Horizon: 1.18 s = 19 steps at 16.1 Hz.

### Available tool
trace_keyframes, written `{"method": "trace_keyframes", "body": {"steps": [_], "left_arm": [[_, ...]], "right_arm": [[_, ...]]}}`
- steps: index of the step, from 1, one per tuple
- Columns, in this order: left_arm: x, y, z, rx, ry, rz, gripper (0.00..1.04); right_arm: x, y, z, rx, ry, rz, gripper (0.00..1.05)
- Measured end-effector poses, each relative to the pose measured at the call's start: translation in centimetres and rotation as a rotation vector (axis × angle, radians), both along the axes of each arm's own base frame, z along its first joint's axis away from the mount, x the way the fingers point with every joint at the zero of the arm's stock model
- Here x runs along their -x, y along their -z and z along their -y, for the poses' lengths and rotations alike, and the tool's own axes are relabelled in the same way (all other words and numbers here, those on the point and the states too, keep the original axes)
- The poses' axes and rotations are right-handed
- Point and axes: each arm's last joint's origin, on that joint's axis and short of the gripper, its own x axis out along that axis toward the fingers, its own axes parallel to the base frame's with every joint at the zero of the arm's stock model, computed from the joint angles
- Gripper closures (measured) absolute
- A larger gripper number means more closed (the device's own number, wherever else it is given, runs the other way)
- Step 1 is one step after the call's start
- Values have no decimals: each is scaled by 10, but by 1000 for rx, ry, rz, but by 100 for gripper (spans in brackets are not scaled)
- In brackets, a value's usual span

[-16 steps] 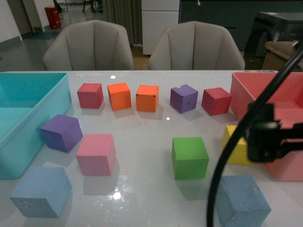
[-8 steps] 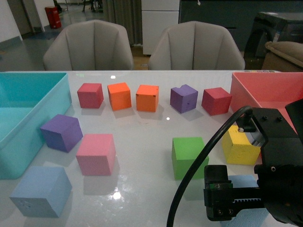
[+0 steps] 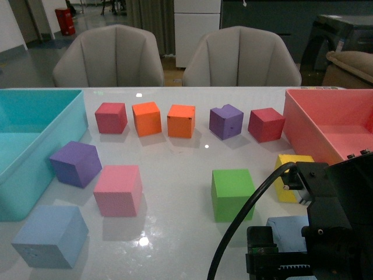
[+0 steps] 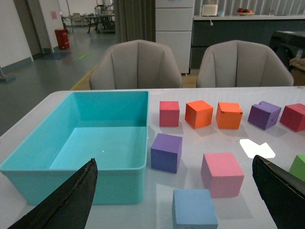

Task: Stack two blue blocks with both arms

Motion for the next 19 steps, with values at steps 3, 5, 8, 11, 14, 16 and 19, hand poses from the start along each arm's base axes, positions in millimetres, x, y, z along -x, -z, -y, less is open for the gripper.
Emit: {"method": "trace_keyframes", "body": {"steps": [3,5,8,11,14,16,19], "left_arm": [[0,0,0,0,0,0,7],[0,0,0,0,0,0,7],[0,0,0,0,0,0,7],[0,0,0,0,0,0,7],[0,0,0,0,0,0,7],[0,0,0,0,0,0,7],[0,0,0,0,0,0,7]], "right_arm": [[1,0,1,-4,8,6,24],[6,-5,7,-4,22,6,47],[7,-15,10,-11,29,24,54],[9,-50,12,-42,31,97,60],[-17,-98,2,-68,24,216,61],[-54,-119,-16,-76,14,252,61],[-106,-114,-60,-62,-36,222,62]]}}
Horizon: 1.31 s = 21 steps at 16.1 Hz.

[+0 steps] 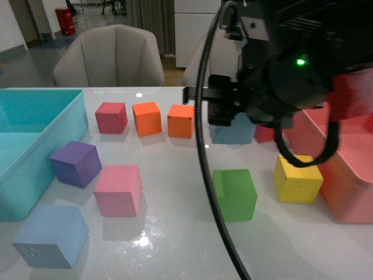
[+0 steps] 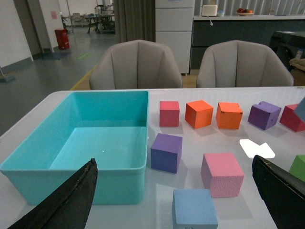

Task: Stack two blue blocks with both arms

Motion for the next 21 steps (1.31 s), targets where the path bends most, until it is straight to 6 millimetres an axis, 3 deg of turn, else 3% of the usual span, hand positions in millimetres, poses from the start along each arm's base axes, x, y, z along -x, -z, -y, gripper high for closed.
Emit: {"method": "trace_keyframes", "body": {"steps": [3,6,15,21], "left_arm": [[0,0,0,0,0,0,7],[0,0,0,0,0,0,7],[0,0,0,0,0,0,7],[0,0,0,0,0,0,7]], "right_arm": [[-29,14,-37,11,-52,-35,62],[-46,33,-59,23,-81,-74,62],[-70,78,-79,-32,-31,-214,62],[-85,88,-82,-27,39,-242,62]]}}
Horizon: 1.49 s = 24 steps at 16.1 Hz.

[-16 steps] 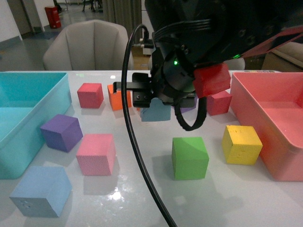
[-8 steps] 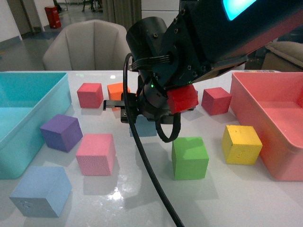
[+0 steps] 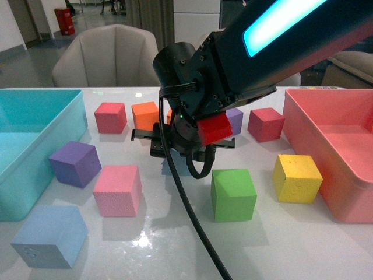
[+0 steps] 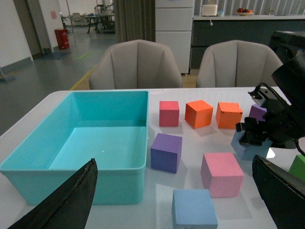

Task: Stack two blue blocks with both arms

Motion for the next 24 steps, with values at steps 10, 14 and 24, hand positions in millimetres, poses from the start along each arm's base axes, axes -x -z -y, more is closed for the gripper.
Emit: {"method": "trace_keyframes", "body": {"steps": [10,14,24], "left_arm": [[0,0,0,0,0,0,7],[0,0,0,0,0,0,7],[0,0,0,0,0,0,7]], "right_arm": [[-2,0,-1,1,15,-10,5],[3,-32,2,-41,18,62,6],[144,-140,147,-73,306,507,6]]}}
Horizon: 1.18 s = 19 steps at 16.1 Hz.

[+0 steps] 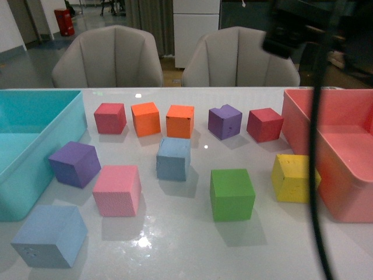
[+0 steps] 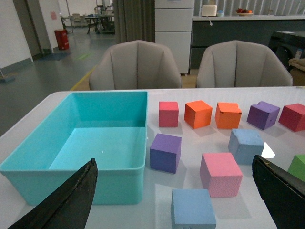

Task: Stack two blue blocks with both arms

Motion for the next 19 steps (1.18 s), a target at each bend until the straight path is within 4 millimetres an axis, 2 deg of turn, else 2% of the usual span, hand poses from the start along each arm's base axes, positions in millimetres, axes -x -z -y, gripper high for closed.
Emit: {"method": "trace_keyframes", "body": {"steps": [2,3,4,6,8,10,11,13,15,17,19], "left_arm": [[0,0,0,0,0,0,7],[0,0,0,0,0,0,7],[0,0,0,0,0,0,7],[0,0,0,0,0,0,7],[0,0,0,0,0,0,7],[0,0,0,0,0,0,7],[0,0,0,0,0,0,7],[0,0,0,0,0,0,7],[0,0,0,0,0,0,7],[0,0,0,0,0,0,7],[0,0,0,0,0,0,7]], "right_arm": [[3,15,43,-9,156,-26,6],[8,19,53,-16,154,21,8],[20,18,64,13,55,200,21],[69,16,86,216,-17,346,46],[117,25,102,293,-48,311,72],[164,44,106,308,-46,270,98],[172,46,105,311,-48,272,103],[199,41,105,323,-36,362,103],[202,40,105,324,-30,395,103],[203,52,105,323,-36,361,103],[213,57,105,322,-39,349,103]]}}
